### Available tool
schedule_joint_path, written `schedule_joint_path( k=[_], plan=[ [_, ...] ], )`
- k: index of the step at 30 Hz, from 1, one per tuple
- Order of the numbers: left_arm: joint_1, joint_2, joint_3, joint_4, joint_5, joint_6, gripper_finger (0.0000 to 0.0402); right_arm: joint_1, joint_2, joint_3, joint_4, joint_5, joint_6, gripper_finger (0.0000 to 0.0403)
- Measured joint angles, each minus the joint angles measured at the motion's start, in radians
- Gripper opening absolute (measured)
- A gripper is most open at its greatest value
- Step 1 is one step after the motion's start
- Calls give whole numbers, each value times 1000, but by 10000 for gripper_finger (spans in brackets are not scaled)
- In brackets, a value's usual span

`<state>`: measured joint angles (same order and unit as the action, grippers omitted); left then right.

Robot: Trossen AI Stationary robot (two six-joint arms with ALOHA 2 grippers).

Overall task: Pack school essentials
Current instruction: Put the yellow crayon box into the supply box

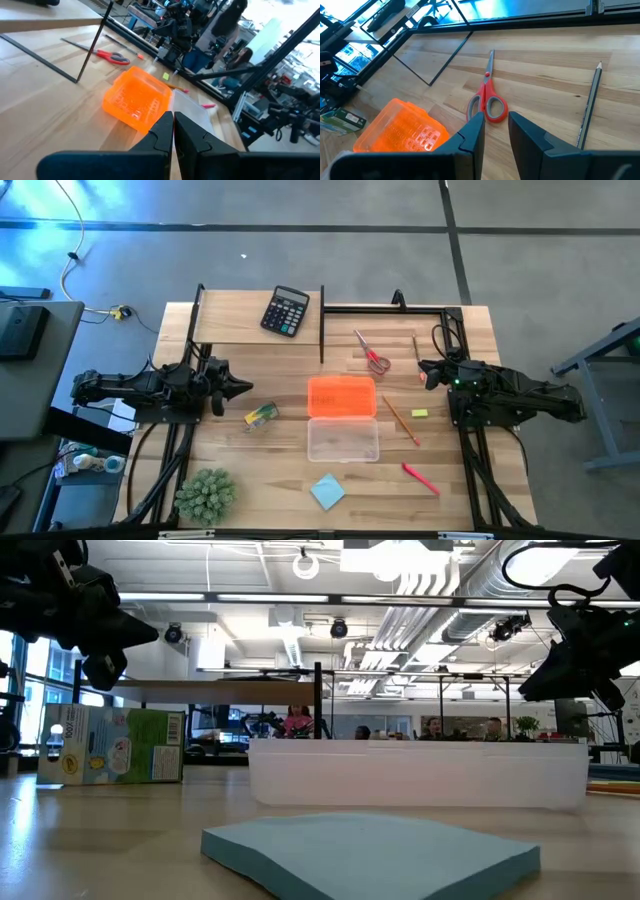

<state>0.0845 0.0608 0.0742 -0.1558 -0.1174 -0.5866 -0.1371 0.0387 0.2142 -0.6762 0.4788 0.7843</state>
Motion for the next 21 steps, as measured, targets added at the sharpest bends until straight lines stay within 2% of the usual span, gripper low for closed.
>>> schedule_joint_path(
  k=[7, 16, 21],
  plan=[
    [0, 0, 0, 45, 1, -5, 5, 0, 0, 0, 0, 0, 0, 78],
    [0, 0, 0, 303, 2, 18, 5, 0, 0, 0, 0, 0, 0, 78],
    [0, 0, 0, 392, 10, -6, 5, 0, 0, 0, 0, 0, 0, 78]
  ],
)
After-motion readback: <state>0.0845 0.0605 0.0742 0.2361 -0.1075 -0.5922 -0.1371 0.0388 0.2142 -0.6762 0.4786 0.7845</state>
